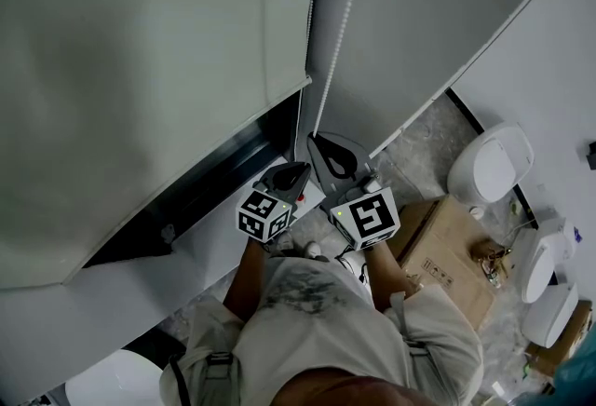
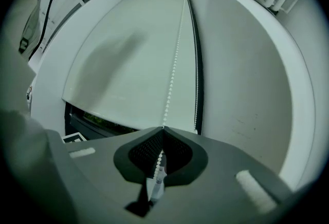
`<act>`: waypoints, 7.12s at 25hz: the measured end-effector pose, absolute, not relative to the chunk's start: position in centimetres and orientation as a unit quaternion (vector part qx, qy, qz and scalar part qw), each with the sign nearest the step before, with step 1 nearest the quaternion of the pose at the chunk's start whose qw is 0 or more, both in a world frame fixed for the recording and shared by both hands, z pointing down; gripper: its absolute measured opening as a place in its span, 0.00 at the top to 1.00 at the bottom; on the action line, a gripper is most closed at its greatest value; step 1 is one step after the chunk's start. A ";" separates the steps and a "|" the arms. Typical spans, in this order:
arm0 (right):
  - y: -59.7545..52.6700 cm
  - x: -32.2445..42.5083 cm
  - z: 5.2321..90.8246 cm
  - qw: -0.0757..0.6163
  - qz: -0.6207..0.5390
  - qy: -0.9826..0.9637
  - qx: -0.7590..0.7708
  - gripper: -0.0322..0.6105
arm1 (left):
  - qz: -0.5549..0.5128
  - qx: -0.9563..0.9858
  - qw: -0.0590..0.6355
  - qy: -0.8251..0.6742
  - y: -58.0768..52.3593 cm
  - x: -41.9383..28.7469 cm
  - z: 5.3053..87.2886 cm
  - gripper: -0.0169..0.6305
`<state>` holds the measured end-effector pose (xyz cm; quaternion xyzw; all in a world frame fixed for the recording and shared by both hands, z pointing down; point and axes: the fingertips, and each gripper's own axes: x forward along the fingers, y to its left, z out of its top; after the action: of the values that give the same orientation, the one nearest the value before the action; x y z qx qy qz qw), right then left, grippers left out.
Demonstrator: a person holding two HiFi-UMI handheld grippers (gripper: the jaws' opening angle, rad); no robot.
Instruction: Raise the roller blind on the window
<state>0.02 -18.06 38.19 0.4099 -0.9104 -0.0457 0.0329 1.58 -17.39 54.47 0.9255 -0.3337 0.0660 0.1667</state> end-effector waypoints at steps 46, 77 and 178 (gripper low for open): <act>-16.0 -0.7 43.9 0.058 -0.029 -0.918 0.391 0.93 | -0.048 0.936 -0.048 -0.345 -17.2 1.3 29.3 0.82; -16.3 -0.7 51.8 0.121 0.017 -0.908 0.401 0.93 | -0.015 0.941 0.019 -0.337 -17.7 1.6 36.0 0.94; -18.0 0.2 27.5 -0.069 -0.081 -0.923 0.370 0.92 | 0.011 0.939 0.096 -0.329 -16.9 1.9 45.6 0.94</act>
<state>0.24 -18.05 27.51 0.3697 -0.9230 -0.0814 -0.0687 1.87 -16.90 45.59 0.9392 -0.3294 0.0108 0.0962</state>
